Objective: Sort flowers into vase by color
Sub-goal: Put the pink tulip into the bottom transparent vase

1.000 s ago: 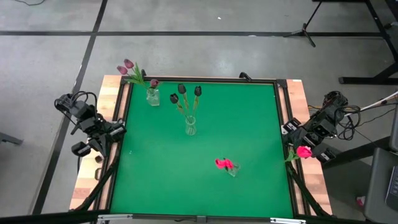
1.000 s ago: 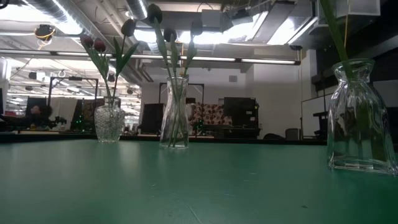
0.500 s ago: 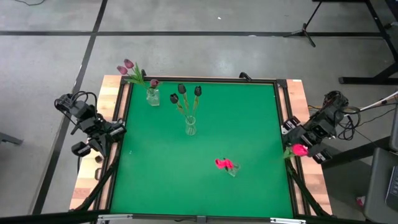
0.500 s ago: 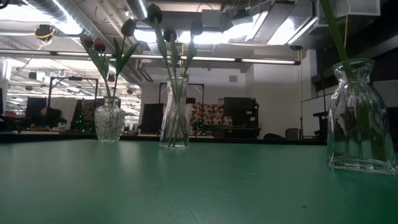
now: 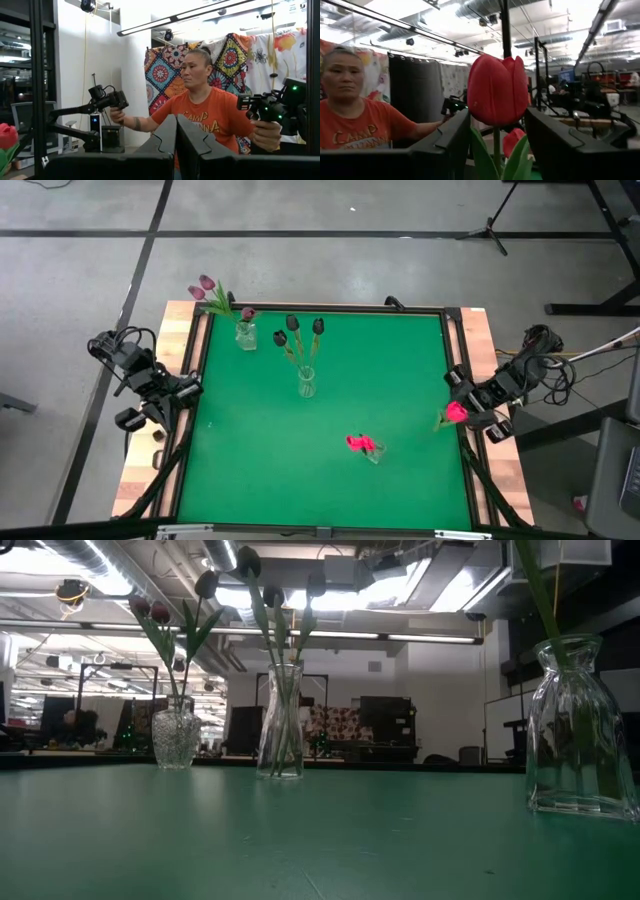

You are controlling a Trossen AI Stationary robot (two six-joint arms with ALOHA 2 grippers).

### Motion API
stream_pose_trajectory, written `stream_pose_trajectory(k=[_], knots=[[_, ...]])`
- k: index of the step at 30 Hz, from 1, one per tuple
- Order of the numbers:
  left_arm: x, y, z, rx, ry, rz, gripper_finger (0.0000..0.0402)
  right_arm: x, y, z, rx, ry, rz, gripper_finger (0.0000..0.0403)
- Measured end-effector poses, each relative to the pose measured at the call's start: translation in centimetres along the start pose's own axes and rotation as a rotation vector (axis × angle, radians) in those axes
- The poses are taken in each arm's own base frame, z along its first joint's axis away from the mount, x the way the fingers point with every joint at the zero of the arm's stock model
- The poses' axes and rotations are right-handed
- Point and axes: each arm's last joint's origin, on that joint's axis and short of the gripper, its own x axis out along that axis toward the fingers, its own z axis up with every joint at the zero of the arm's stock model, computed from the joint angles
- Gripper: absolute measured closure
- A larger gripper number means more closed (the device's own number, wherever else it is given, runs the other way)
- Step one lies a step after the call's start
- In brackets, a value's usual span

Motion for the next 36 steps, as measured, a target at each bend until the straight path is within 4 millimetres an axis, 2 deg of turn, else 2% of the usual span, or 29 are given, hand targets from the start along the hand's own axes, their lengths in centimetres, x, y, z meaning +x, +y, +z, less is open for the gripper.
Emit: stream_pose_trajectory(k=[5, 14, 31, 36], knots=[[0.0, 0.0, 0.0, 0.0, 0.0, 0.0, 0.0401, 0.2, -0.2, -0.2, -0.003, 0.017, -0.097, 0.0217], [0.0, 0.0, 0.0, 0.0, 0.0, 0.0, 0.0401, 0.5, -0.4, -0.1, 0.0, -0.011, -0.171, 0.0217], [0.0, 0.0, -0.1, -0.005, 0.014, 0.002, 0.0401, 4.1, 0.3, -1.4, -0.013, -0.067, -0.21, 0.0217], [0.0, 0.0, -0.1, -0.005, 0.014, 0.002, 0.0401, 4.7, 0.4, -1.3, -0.031, -0.119, -0.203, 0.0217]])
